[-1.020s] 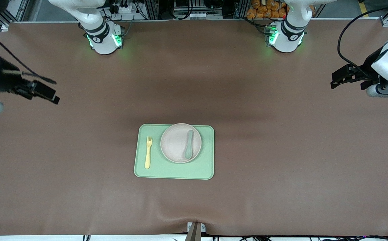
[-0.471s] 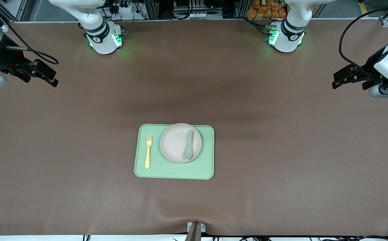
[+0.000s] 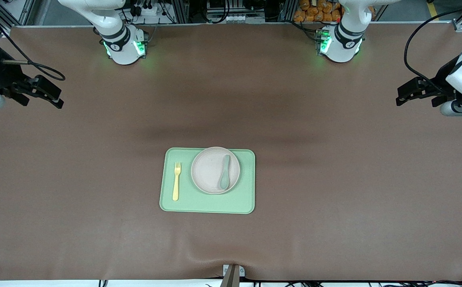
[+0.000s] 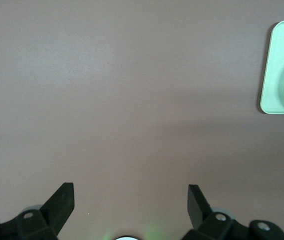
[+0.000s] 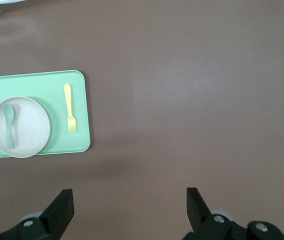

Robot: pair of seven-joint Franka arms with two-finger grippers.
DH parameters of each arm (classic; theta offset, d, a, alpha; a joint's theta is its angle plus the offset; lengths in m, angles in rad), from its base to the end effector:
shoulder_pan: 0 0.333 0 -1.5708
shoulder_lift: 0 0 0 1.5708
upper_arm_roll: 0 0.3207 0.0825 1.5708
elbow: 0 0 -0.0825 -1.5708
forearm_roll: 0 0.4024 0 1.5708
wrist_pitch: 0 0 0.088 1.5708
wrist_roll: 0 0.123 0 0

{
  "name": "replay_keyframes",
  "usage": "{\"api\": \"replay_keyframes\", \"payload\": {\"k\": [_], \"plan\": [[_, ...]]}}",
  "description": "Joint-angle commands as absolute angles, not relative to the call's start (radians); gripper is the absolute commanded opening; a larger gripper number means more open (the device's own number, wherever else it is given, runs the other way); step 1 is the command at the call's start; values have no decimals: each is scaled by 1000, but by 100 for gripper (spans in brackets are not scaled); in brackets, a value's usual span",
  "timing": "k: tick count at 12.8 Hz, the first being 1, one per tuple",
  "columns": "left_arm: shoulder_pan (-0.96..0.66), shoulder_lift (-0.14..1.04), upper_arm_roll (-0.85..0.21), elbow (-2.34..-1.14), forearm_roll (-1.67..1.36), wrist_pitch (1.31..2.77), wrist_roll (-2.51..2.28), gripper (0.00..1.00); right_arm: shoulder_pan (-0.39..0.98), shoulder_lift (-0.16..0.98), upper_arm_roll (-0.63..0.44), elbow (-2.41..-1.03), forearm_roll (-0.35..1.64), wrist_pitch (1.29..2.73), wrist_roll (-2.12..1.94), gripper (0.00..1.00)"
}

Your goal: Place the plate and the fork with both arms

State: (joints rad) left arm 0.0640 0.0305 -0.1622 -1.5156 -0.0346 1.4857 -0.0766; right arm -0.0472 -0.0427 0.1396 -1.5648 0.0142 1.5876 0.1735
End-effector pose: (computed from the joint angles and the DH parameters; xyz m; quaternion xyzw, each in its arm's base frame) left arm 0.5697 -0.0592 0.6157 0.9993 -0.0118 -0.0316 0.0170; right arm 0.5599 0.0554 0.6417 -0.9986 0.0404 -0.0317 0.0084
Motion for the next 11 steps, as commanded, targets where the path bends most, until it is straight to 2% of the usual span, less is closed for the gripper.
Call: {"api": "replay_keyframes", "payload": {"k": [1,11], "plan": [[71,21,-167,-1511,-25,1483,-80,100,-74,-37,153,-1549,-5,1577,118,100],[71,23,-170,-1511,-25,1485,-80,100,-77,-37,146,-1551,-6,1578,37,100]]}}
